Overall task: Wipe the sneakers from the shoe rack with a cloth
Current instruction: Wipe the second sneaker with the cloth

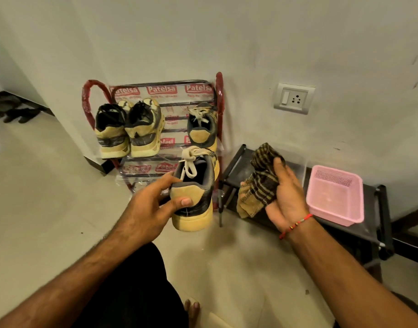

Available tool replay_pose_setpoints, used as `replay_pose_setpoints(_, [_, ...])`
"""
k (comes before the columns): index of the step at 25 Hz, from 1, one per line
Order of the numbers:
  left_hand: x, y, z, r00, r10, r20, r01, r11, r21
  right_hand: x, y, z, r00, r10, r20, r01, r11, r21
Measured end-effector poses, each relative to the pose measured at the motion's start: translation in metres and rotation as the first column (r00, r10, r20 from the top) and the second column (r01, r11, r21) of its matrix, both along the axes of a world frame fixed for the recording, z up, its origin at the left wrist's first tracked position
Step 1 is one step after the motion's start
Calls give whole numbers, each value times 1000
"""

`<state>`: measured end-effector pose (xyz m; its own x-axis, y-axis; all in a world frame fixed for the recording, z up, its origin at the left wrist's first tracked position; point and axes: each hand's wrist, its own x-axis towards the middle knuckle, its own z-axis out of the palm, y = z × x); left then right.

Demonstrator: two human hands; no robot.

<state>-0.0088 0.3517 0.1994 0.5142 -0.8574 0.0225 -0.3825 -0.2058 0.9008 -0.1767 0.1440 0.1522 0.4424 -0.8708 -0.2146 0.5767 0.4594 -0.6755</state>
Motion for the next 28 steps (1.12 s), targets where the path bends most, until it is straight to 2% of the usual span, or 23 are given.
replay_pose_setpoints(3, [10, 11, 14, 1000, 8, -6, -8, 1000, -7, 12, 1, -1, 987, 139, 77, -144, 988, 61])
replay_pose_setpoints(7, [26, 32, 33, 1000, -4, -24, 2, 998, -67, 25, 2, -8, 983, 181, -10, -180, 983, 46])
replay_pose_setpoints(12, [49, 39, 34, 972, 137, 189, -115, 985, -126, 37, 0, -11, 985, 149, -83, -143, 987, 75])
replay_pose_setpoints(17, [97, -23, 8, 948, 154, 280, -110, 980, -167, 42, 5, -13, 976, 177, -124, -170, 983, 62])
replay_pose_setpoints(20, [122, -74, -13, 942, 193, 276, -154, 975, -159, 41, 1, -14, 975, 177, -133, -172, 984, 50])
replay_pose_setpoints(24, [141, -129, -42, 903, 185, 387, -133, 979, -156, 42, -5, -21, 974, 189, -123, -184, 982, 53])
replay_pose_setpoints(28, [172, -161, -67, 900, 261, 349, -221, 964, -151, 53, -15, -23, 981, 169, -99, -163, 985, 62])
